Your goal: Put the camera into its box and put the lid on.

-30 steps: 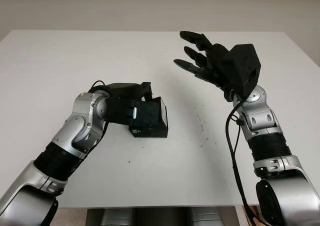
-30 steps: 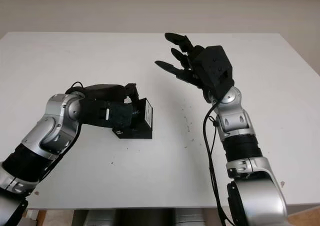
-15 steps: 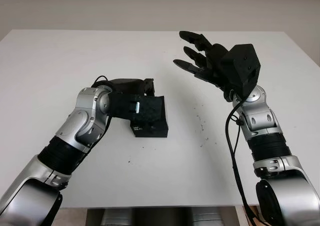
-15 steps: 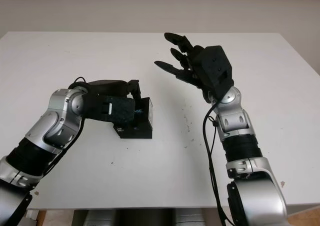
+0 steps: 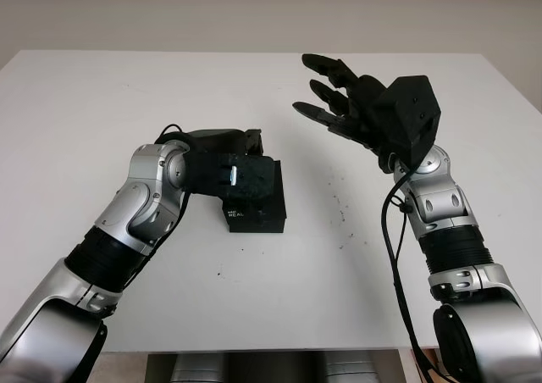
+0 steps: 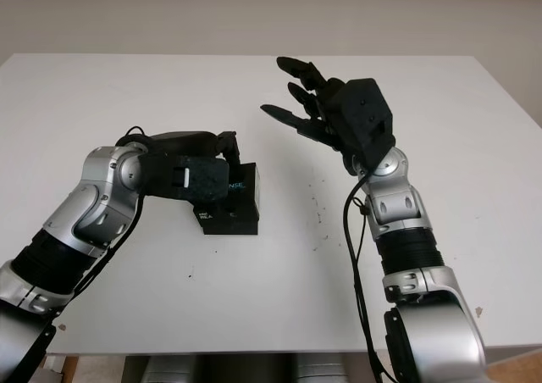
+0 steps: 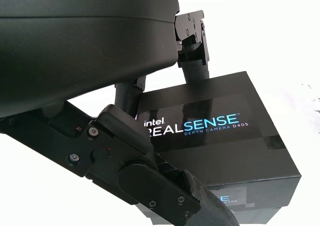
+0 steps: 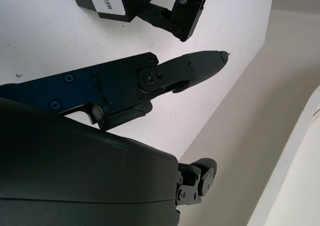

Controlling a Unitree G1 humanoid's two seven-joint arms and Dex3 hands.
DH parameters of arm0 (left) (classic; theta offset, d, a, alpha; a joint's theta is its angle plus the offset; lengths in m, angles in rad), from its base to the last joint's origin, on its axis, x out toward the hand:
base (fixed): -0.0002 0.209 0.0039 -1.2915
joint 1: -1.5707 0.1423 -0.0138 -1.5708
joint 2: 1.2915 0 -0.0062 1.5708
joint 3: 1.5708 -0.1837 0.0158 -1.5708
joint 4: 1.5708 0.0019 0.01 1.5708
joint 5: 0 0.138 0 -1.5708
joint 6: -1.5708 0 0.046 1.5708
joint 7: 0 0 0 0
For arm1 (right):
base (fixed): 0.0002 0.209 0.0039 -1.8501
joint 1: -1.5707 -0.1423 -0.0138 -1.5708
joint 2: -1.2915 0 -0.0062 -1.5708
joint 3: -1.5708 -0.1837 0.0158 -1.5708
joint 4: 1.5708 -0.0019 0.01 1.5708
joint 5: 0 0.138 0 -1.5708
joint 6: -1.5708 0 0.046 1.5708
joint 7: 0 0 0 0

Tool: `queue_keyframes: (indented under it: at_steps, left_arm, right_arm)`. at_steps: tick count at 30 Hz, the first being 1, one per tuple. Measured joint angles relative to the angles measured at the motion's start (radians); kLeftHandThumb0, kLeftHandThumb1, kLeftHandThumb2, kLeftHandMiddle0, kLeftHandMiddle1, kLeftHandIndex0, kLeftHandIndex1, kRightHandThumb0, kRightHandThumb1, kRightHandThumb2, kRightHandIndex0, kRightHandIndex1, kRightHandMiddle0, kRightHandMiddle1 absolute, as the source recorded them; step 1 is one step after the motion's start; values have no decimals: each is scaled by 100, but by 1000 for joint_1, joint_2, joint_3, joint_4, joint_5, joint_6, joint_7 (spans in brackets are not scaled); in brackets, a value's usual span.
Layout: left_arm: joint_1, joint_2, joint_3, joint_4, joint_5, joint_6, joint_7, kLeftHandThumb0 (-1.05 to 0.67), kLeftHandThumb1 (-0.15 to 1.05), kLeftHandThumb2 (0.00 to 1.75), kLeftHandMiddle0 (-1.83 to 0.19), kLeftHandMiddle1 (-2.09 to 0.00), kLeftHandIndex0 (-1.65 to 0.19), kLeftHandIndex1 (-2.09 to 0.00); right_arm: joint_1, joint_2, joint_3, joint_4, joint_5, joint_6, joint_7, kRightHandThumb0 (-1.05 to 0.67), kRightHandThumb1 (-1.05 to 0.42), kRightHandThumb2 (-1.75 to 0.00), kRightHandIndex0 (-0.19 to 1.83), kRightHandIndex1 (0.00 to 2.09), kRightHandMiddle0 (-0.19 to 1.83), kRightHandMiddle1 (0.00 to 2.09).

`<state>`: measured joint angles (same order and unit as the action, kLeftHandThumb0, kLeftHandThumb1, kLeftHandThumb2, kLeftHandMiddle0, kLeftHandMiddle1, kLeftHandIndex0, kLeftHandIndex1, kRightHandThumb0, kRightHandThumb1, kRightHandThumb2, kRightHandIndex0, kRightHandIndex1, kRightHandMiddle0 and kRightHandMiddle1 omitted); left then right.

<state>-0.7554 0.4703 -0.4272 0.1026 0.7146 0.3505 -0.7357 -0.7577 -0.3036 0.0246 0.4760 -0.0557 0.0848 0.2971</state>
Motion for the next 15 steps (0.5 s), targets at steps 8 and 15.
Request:
queue_keyframes:
  at_steps: [8, 15]
  left_arm:
    - [0, 3, -6, -4, 15, -16, -11, -26, 103, 5, -5, -201, -4, -173]
    - [0, 22, -26, -9, 47, -69, -15, -28, 101, 5, -10, -209, -3, -173]
  right_arm:
    - [0, 0, 0, -1, -2, 9, -1, -61, -105, -7, 15, 5, -4, 44]
    - [0, 1, 0, -4, -1, 17, -2, -61, -105, -6, 14, 5, -3, 44]
